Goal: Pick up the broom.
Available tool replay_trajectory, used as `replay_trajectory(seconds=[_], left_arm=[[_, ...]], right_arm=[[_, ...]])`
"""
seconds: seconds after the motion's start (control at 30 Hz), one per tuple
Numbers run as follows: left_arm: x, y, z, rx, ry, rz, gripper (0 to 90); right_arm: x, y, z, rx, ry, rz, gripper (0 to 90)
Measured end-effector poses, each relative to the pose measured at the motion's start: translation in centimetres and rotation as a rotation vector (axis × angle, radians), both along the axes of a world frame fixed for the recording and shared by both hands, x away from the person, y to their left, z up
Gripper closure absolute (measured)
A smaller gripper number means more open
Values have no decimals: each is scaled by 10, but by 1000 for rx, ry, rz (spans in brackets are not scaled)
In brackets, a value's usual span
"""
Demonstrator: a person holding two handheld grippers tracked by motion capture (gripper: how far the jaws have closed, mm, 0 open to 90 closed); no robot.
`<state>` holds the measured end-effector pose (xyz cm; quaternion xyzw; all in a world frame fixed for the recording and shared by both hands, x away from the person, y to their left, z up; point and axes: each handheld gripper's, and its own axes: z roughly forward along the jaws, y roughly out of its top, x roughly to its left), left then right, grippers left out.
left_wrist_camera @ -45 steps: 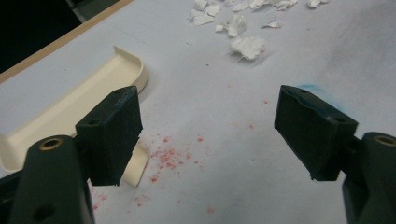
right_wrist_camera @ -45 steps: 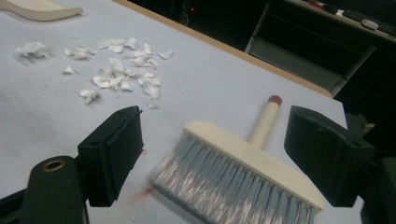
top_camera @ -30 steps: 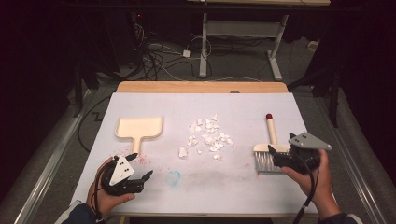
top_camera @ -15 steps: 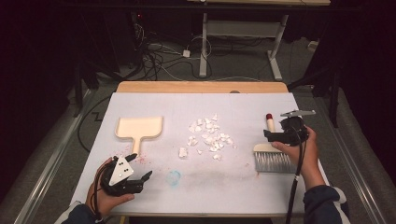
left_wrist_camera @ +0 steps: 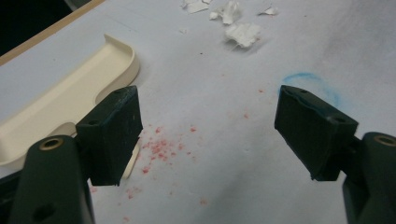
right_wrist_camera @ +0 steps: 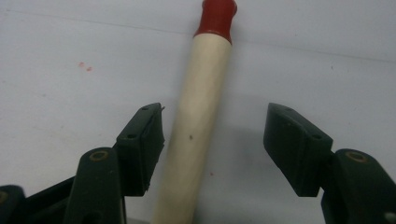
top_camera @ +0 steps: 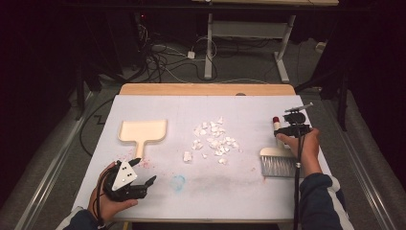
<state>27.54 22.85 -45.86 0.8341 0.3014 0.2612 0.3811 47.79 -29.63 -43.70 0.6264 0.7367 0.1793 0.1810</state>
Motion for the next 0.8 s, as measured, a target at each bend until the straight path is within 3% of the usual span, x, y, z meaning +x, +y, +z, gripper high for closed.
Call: replay_trajectory(seconds=[0.13,0.27,0.33,0.4,0.43,0.8], left_arm=[[1,1,0,4,-6,-5,224],[0,1,0,2,5,-6,224],[-1,1,0,2,3,-8,224],[-1,1,0,3,4,-10,224],[-1,1,0,3,5,-11,224],[0,0,-1,9,8,-16,224]], right_arm=[[7,3,-5,9,32,-15,425],[11,10,-8,-19,60,-22,501],[12,15,-8,-28,66,-6,589],[12,16,-8,-28,66,-6,605],[12,18,-7,-25,70,-3,665],[9,19,-9,-2,45,-36,685]])
